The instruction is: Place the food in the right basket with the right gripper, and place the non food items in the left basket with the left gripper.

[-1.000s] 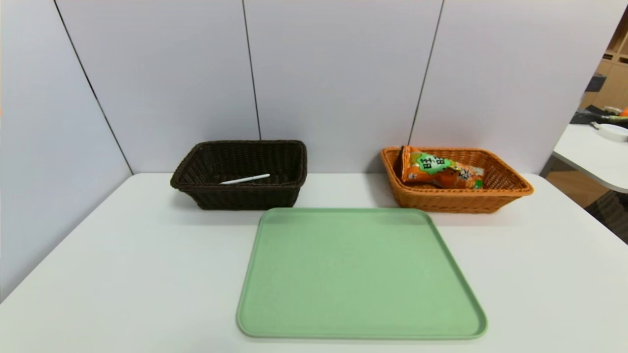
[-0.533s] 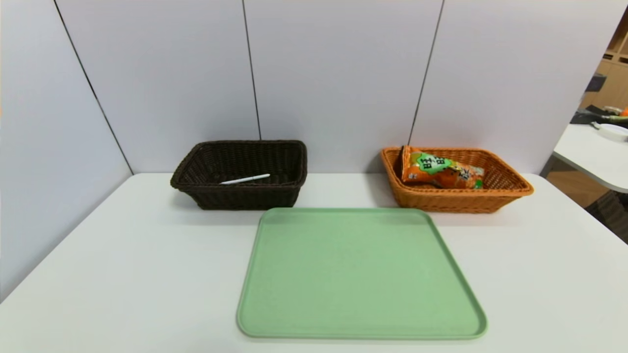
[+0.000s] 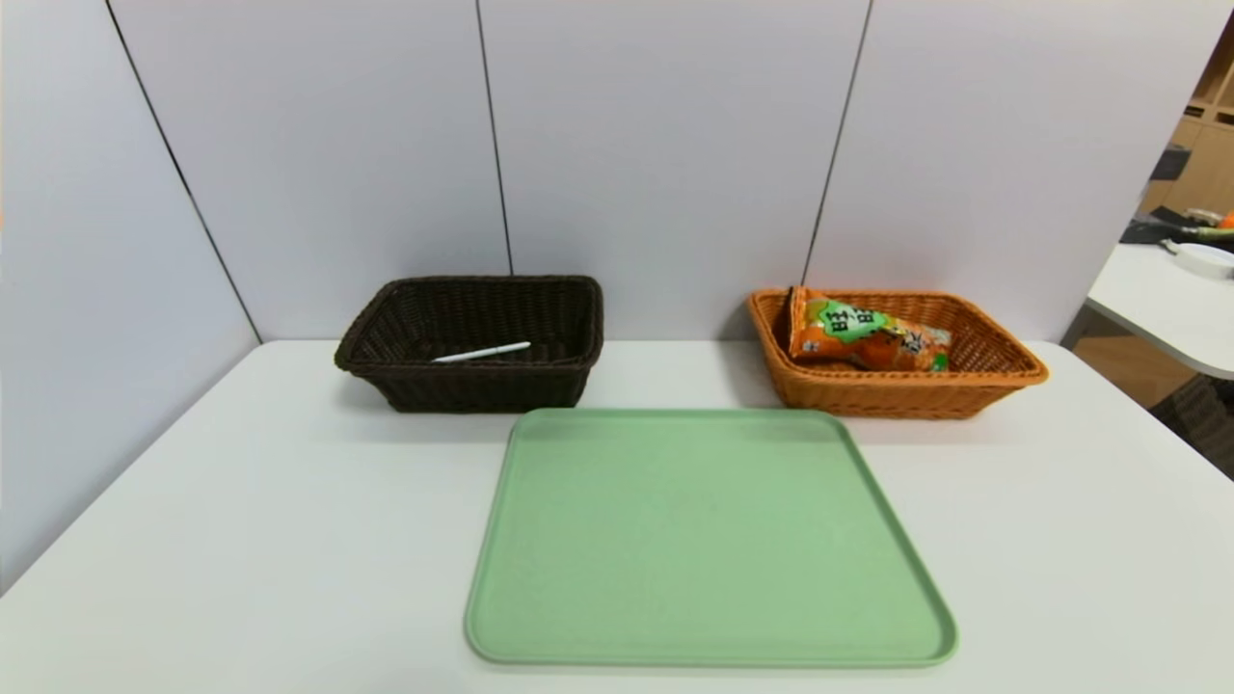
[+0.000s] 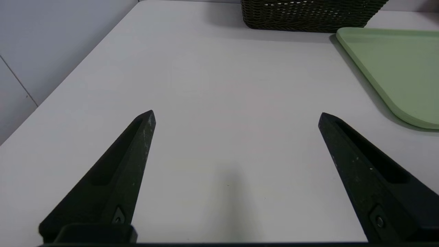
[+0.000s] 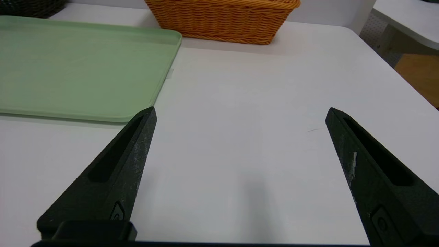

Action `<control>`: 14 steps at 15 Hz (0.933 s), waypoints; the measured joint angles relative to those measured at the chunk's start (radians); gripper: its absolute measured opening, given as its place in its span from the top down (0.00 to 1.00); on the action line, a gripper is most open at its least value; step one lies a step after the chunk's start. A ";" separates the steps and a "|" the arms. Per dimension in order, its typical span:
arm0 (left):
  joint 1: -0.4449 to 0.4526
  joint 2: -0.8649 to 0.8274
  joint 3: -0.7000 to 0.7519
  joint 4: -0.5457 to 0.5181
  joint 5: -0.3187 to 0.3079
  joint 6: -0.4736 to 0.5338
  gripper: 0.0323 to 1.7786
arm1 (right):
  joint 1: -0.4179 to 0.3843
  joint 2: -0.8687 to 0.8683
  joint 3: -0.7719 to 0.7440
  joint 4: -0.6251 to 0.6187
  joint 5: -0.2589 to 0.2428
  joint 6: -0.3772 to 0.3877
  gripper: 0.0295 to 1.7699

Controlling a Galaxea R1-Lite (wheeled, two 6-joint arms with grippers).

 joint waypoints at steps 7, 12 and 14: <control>0.000 0.000 0.000 -0.002 0.005 -0.013 0.05 | 0.000 0.000 0.000 0.001 -0.009 0.041 0.04; 0.000 0.000 0.000 -0.002 0.005 -0.013 0.05 | 0.000 0.000 0.000 -0.001 -0.011 0.053 0.04; 0.000 0.000 0.000 -0.002 0.005 -0.013 0.05 | 0.000 0.000 0.000 -0.001 -0.010 0.053 0.04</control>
